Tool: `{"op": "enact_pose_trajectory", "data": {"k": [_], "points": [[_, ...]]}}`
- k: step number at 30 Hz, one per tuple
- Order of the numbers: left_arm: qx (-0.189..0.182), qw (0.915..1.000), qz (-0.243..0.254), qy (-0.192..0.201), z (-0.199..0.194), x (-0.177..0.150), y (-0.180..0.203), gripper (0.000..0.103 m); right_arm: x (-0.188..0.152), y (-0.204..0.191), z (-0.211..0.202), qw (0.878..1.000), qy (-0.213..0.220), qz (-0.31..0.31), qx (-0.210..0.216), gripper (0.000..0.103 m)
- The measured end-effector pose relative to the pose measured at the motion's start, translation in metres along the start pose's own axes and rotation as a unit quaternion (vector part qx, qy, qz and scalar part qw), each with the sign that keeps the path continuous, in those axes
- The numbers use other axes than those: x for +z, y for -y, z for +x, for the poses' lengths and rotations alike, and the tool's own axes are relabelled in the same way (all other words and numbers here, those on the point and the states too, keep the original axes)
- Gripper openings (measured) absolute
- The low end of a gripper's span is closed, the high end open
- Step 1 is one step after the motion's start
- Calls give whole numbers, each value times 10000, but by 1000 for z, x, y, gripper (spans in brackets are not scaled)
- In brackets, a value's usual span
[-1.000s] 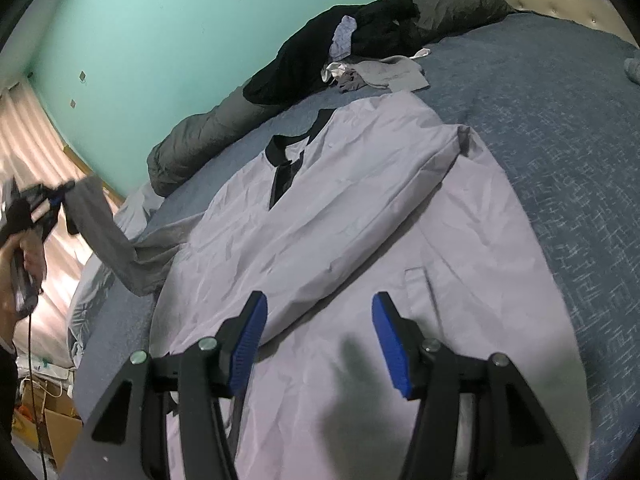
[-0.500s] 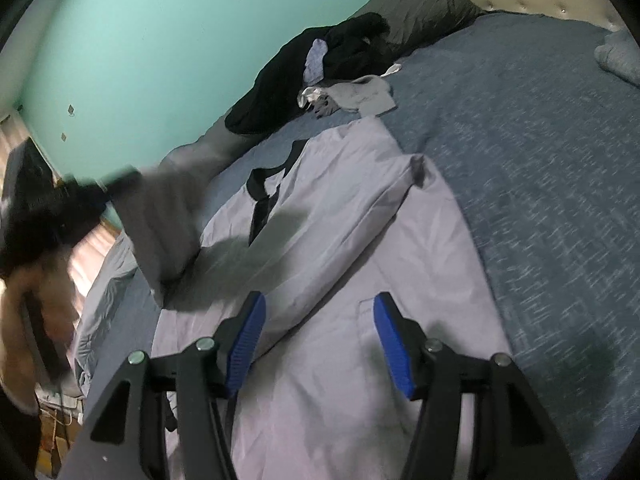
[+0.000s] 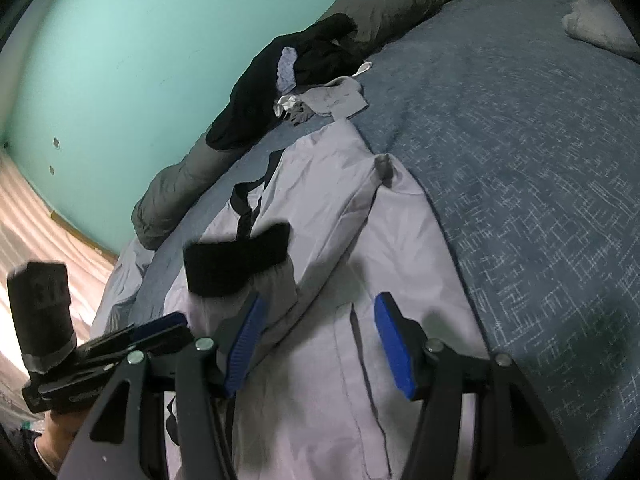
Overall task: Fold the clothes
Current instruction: 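Carry the sleeve across the jacket front with the left gripper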
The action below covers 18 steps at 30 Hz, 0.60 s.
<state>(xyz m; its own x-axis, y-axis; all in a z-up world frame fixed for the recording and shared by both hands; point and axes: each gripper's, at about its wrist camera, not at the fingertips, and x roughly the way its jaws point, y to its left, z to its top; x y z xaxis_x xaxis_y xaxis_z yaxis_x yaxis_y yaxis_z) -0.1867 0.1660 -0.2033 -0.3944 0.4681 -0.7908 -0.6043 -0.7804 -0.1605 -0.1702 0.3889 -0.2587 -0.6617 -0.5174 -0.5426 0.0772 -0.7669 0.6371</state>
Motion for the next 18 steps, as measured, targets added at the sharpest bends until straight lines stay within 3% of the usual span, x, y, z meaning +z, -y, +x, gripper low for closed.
{"op": "enact_pose_trajectory", "data": {"k": [9,18], "points": [[482,9958,-782,-46,-21,-29,-68,51,-7,-3,15,9989,-410,-181,-154,58],[893,9849,-1481,-81,-44,-67,-136,51,-1,-6,40,9956,-885,-274,-131,58]]}}
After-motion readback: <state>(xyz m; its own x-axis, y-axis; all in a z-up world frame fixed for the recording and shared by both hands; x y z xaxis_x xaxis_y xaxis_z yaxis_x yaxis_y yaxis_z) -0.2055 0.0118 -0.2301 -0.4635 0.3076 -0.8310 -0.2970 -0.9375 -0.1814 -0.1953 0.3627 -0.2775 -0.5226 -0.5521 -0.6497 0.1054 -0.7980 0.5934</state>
